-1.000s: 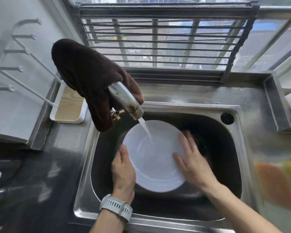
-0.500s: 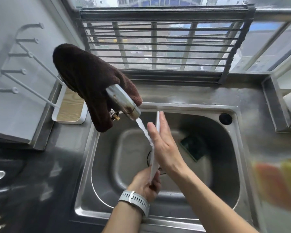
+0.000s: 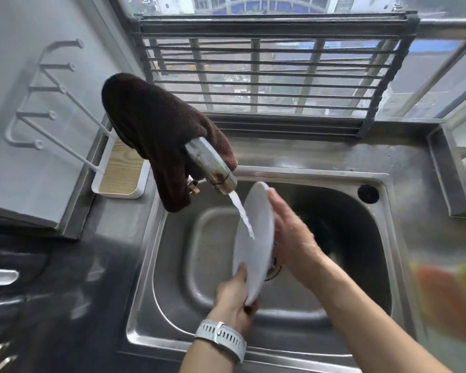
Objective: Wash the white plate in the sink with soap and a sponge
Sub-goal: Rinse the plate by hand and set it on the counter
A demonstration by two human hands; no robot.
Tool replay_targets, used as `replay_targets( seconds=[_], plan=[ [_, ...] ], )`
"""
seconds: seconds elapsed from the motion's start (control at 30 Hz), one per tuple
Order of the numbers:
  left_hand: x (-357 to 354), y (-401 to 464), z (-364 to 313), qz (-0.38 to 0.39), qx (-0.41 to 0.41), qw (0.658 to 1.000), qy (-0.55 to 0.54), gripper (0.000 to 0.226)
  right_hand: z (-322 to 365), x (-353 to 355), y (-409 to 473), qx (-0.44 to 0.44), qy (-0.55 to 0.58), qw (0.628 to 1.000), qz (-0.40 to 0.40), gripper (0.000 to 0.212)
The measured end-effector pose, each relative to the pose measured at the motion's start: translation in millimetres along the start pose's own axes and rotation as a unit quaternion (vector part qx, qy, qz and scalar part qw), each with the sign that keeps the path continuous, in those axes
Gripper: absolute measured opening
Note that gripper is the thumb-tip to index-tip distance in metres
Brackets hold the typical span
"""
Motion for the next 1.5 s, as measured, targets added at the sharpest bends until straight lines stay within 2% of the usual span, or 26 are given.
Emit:
replay_targets(
  seconds=[0.07, 0.13, 0.27, 0.43, 0.57, 0.7, 0.83, 0.97, 1.13, 1.23, 1.3, 1.33, 1.37, 1.4, 1.43, 1.5],
  plan=[
    [14.4, -3.3, -29.7, -0.073, -0.142, 0.983, 0.086, 0.019, 2.2, 32.0, -17.9, 0.039, -0.018, 0.998, -0.056, 0.035],
    [18.2, -13.3, -53.3, -0.082, -0.231, 0.955, 0.169, 0.014, 3.5, 64.7, -27.1, 0.066, -0.102, 0.986, -0.118, 0.016],
    [13.3, -34.1, -88.1, -0.071, -0.370, 0.873, 0.309, 0.013, 5.4, 98.8, -29.3, 0.098, -0.258, 0.951, -0.140, 0.016],
    [8.9, -54.9, -104.6, -0.043, -0.468, 0.793, 0.389, 0.016, 15.6, 114.5, -32.3, 0.140, -0.355, 0.909, -0.167, 0.019],
    [4.1, -71.7, -112.0, -0.048, -0.508, 0.748, 0.425, 0.021, 19.4, 116.0, -44.2, 0.155, -0.386, 0.896, -0.154, 0.018],
    [0.7, -83.6, -113.6, -0.076, -0.547, 0.705, 0.444, 0.016, 24.6, 125.5, -62.7, 0.179, -0.400, 0.881, -0.177, 0.012],
    [-4.3, -102.1, -103.3, -0.070, -0.579, 0.677, 0.449, 0.014, 33.6, 137.1, -89.7, 0.212, -0.417, 0.855, -0.224, 0.009],
    [0.4, -126.4, -97.5, -0.086, -0.593, 0.673, 0.433, 0.015, 51.6, 128.2, -129.6, 0.258, -0.431, 0.832, -0.237, 0.003],
    [2.3, -168.6, -101.0, -0.086, -0.627, 0.631, 0.449, 0.016, 69.6, 112.1, -182.8, 0.312, -0.458, 0.799, -0.232, 0.014],
    [5.3, -162.9, -98.5, -0.086, -0.611, 0.634, 0.466, 0.014, 46.9, 120.0, -176.3, 0.299, -0.443, 0.812, -0.233, 0.017],
    [7.0, -145.0, -93.8, -0.086, -0.585, 0.644, 0.485, 0.010, 24.3, 125.5, -156.5, 0.249, -0.454, 0.826, -0.223, 0.011],
    [8.2, -139.8, -91.5, -0.083, -0.575, 0.650, 0.489, 0.010, 17.4, 126.8, -151.0, 0.239, -0.456, 0.828, -0.222, 0.019],
    [9.4, -140.2, -91.9, -0.083, -0.573, 0.656, 0.484, 0.010, 17.0, 128.3, -150.6, 0.241, -0.453, 0.827, -0.231, 0.025],
    [10.2, -146.6, -94.1, -0.084, -0.579, 0.656, 0.477, 0.010, 21.3, 128.3, -154.9, 0.249, -0.444, 0.828, -0.235, 0.022],
    [10.2, -156.2, -96.7, -0.082, -0.589, 0.651, 0.471, 0.012, 27.9, 126.7, -163.4, 0.269, -0.434, 0.828, -0.234, 0.014],
    [8.4, -175.4, -99.8, -0.071, -0.610, 0.636, 0.466, 0.014, 39.5, 125.6, -182.2, 0.305, -0.411, 0.826, -0.234, 0.019]
  ],
)
Point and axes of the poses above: each hand's wrist, its own y-axis towards the middle knuckle, its own x-axis out of the back of the hand, z = x × y, the point moved 8 cm from there along y, towards the middle knuckle, and after that the axes turned 6 degrees about z, right-handed, at the moved point
